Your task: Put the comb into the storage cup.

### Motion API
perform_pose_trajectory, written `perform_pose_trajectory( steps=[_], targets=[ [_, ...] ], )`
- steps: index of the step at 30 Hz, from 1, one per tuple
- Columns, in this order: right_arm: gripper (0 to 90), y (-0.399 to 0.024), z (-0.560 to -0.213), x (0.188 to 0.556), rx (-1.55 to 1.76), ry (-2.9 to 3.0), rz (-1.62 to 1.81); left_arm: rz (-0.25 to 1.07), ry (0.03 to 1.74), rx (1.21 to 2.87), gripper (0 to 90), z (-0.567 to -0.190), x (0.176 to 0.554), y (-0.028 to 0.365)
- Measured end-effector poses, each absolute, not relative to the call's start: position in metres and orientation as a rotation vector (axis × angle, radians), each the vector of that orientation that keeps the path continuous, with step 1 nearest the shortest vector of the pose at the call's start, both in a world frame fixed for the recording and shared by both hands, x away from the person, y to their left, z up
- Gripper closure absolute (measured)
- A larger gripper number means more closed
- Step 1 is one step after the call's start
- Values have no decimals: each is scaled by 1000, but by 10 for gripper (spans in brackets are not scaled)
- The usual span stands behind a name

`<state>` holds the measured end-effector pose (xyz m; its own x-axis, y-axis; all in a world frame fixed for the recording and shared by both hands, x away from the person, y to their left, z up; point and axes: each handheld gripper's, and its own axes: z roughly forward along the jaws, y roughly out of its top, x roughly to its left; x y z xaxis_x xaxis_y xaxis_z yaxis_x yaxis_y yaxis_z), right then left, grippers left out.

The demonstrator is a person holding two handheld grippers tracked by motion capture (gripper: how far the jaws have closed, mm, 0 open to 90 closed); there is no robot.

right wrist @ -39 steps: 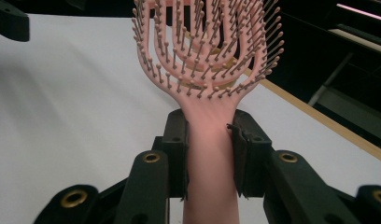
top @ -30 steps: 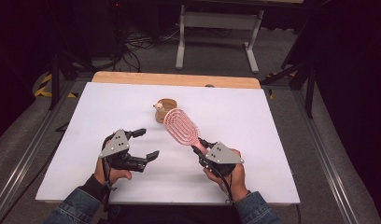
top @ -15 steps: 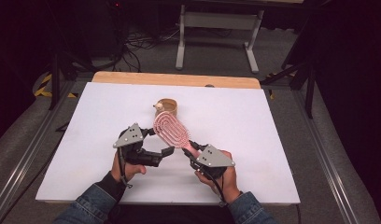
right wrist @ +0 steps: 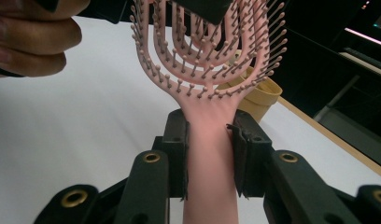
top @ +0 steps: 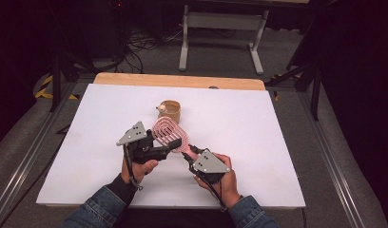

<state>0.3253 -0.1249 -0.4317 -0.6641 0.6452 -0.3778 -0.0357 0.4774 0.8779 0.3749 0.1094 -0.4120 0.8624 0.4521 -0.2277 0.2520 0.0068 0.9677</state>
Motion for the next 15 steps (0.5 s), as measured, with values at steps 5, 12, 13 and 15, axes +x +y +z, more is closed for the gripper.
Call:
perform_pose_trajectory(
  steps=[5, 12, 13, 15],
  targets=[
    [698, -124, -433, 326, 519, 2010, 1185, 115, 497, 1571, 565, -410, 375, 111],
    [690, -122, -435, 325, 520, 2010, 1194, 142, 453, 1579, 624, -404, 369, 111],
    [678, -122, -435, 325, 521, 2012, 1202, 157, 452, 1581, 624, -403, 368, 112],
    [653, -125, -434, 325, 525, 2020, 1217, 168, 448, 1581, 626, -401, 367, 115]
  ],
)
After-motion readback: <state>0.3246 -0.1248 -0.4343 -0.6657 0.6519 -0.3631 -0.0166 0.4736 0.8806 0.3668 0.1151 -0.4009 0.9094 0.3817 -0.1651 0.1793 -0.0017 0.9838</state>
